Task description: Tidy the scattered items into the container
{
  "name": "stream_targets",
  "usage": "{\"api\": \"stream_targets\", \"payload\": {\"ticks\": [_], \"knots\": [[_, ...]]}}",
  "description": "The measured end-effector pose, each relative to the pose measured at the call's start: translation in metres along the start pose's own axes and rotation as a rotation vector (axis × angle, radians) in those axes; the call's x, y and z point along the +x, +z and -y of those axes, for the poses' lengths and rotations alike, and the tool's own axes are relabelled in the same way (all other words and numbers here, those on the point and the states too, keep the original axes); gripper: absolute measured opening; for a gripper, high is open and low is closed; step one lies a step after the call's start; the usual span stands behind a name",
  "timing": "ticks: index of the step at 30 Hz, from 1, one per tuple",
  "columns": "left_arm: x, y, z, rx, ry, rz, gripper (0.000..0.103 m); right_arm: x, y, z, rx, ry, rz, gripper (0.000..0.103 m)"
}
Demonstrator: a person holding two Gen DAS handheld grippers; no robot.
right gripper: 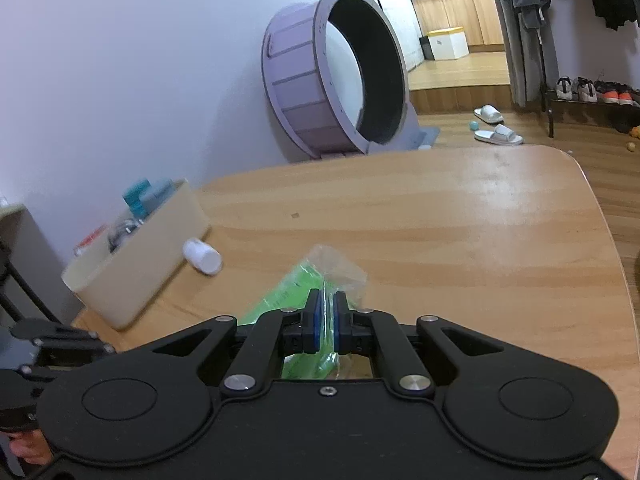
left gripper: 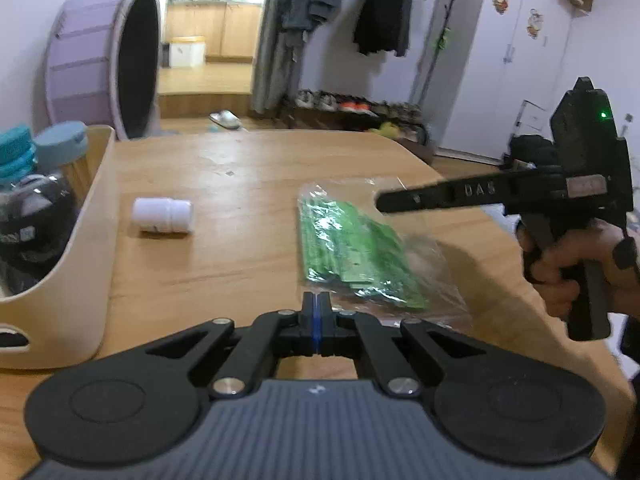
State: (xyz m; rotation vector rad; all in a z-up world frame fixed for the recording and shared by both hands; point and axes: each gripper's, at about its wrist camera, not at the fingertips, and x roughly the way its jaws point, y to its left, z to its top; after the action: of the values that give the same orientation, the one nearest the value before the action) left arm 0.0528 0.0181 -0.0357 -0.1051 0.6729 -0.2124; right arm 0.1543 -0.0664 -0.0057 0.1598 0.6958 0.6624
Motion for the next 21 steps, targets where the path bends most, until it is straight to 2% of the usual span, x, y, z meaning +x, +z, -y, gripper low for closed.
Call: {"api": "stream_targets", "payload": {"ticks": [1, 6, 10, 13, 15, 16, 18, 19, 20, 21], "knots": [[-0.001, 0.001, -0.001, -0.004, -0.007, 0.001, 0.004, -0.003, 0.001, -0.001, -0.005, 0.008, 0.011, 0.006], [-0.002, 0.004, -0.004, -0.017, -0.035, 0.004, 0.006, -0.014, 0.009, -0.009, -0.026, 0.057, 0.060, 0.006], [0.003, 0.004, -0.004, -0.026, -0.048, -0.025, 0.011, -0.021, 0.015, -0.016, -0.050, 0.083, 0.082, 0.006], [0.007, 0.003, -0.002, -0.021, -0.050, -0.039, 0.015, -0.019, 0.017, -0.016, -0.060, 0.055, 0.054, 0.006], [0.008, 0.002, -0.001, -0.018, -0.050, -0.044, 0.019, -0.017, 0.017, -0.012, -0.058, 0.003, 0.044, 0.007], [0.008, 0.002, -0.001, -0.019, -0.048, -0.040, 0.024, -0.016, 0.018, -0.008, -0.056, -0.017, 0.031, 0.013], [0.007, 0.001, -0.002, -0.027, -0.046, -0.032, 0.033, -0.014, 0.018, -0.001, -0.036, -0.048, 0.017, 0.037], [0.007, 0.000, -0.003, -0.031, -0.044, -0.027, 0.037, -0.013, 0.018, 0.003, -0.022, -0.076, 0.016, 0.062], [0.006, 0.000, -0.004, -0.034, -0.042, -0.022, 0.039, -0.013, 0.018, 0.005, -0.011, -0.107, 0.017, 0.077], [0.006, 0.000, -0.004, -0.036, -0.040, -0.018, 0.040, -0.013, 0.018, 0.006, -0.011, -0.122, 0.022, 0.078]]}}
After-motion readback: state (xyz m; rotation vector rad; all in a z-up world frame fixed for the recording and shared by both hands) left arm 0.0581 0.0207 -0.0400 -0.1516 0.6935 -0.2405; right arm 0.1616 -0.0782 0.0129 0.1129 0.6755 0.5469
